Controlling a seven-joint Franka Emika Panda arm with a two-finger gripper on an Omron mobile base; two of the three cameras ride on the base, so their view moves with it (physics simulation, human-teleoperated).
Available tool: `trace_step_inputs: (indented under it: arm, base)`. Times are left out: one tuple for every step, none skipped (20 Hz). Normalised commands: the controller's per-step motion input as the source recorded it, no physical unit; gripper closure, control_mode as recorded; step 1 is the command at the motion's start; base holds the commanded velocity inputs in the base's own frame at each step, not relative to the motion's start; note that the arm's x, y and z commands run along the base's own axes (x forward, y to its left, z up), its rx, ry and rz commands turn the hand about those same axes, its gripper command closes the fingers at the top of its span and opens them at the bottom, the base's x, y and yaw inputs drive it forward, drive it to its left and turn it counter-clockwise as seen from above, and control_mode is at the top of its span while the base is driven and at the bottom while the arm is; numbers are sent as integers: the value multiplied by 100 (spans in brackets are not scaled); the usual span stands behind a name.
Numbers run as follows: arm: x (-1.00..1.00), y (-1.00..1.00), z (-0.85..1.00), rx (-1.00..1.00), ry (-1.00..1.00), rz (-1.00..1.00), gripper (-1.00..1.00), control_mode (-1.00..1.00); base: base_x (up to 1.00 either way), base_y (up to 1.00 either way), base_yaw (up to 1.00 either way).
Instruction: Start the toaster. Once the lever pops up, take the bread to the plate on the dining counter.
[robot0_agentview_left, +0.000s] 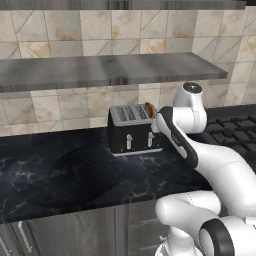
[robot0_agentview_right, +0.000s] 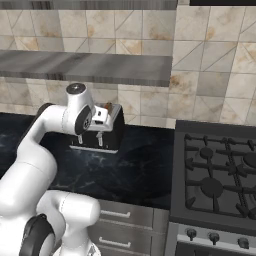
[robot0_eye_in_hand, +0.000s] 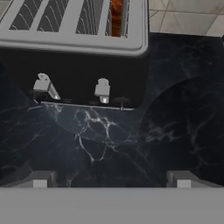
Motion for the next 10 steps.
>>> trace_step_inputs:
  arm:
    - [0, 0, -26, 0, -11, 0, -100, -100]
    - [0, 0, -20, 0, -11, 0, -100, -100]
    - [0, 0, -17, 0, -12, 0, -100, -100]
    - [2, 0, -16, 0, -12, 0, -100, -100]
    - [4, 1, -16, 0, -12, 0, -100, -100]
    - [3, 0, -14, 0, -12, 0, -100, -100]
    - [3, 0, -14, 0, -11, 0, -100, -100]
    - [2, 0, -11, 0, -12, 0, -100, -100]
    - [0, 0, -9, 0, -13, 0, -100, -100]
    - [1, 0, -6, 0, -13, 0, -100, -100]
  base:
    - [0, 0, 0]
    - [0, 0, 0]
    - [0, 0, 0]
    - [0, 0, 0]
    - [0, 0, 0]
    - [0, 0, 0]
    - [0, 0, 0]
    - [0, 0, 0]
    - [0, 0, 0]
    - [0, 0, 0]
